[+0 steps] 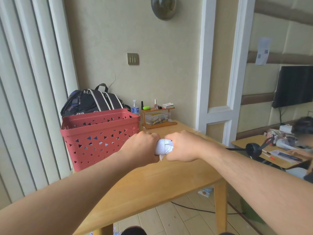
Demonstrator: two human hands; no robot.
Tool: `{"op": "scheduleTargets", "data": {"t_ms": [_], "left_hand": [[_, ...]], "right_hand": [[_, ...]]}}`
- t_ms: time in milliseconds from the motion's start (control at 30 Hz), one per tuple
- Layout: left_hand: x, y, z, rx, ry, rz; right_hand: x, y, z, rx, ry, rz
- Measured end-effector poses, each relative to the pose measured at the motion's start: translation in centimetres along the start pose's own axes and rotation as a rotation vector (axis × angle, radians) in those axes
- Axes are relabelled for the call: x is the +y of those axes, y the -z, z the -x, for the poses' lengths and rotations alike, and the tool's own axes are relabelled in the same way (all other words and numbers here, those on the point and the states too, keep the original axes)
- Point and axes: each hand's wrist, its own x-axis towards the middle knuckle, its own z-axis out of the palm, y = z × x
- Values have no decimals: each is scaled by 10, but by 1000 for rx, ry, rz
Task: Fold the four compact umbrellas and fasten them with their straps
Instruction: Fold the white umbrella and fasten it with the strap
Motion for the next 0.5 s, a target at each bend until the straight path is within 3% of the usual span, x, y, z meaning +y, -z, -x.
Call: {"op": "scheduleTargets", "data": {"t_ms": [133, 300, 500], "left_hand": [[-1, 2, -5, -59, 51, 53], [-6, 4, -9, -152, 196, 188], [-8, -5, -7, -458, 479, 720]], "right_hand": [[2, -1, -1, 73, -3, 64], [8, -24, -10, 429, 191, 413], [20, -37, -23, 549, 269, 507]]}}
